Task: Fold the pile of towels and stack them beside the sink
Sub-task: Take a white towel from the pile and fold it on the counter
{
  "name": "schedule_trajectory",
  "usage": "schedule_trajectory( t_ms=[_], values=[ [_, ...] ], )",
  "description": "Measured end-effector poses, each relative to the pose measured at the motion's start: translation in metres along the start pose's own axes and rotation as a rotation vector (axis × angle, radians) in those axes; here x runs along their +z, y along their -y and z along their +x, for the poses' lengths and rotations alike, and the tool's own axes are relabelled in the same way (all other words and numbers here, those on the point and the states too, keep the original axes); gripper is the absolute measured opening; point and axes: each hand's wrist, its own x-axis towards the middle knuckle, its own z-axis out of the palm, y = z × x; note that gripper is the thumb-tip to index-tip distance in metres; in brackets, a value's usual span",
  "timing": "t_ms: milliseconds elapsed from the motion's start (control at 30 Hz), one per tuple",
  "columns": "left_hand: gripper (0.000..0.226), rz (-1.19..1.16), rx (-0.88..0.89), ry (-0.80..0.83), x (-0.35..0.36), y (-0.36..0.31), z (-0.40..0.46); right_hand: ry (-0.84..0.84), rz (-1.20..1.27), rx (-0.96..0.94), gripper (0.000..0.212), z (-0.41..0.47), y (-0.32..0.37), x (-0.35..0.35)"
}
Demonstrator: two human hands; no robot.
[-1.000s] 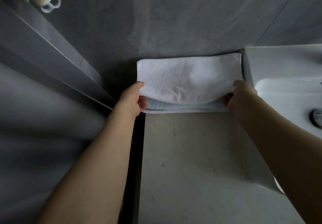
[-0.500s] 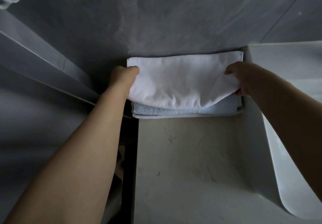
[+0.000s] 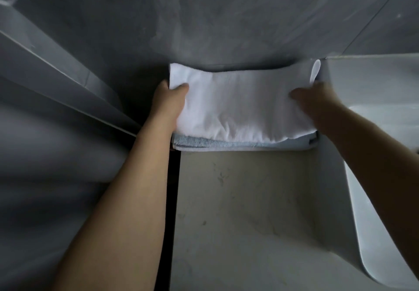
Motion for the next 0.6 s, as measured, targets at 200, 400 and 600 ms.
schedule_trajectory(
  t_ms=[200, 400, 600],
  values=[
    [0.026, 0.263, 0.318, -0.184, 0.003, -0.009, -0.085, -0.19, -0.226, -0.402, 0.033, -0.062, -0.007, -0.015],
    [0.026, 0.373, 0.457, -0.285, 0.012, -0.007, -0.17, -0.248, -0.307, -0.558, 0.024, -0.123, -0.044, -0.043],
    [0.019, 0.403, 0.537, -0.27, 0.043, -0.007, -0.238, -0.299, -0.279, -0.536, 0.042, -0.151, -0.106, -0.092]
  ],
)
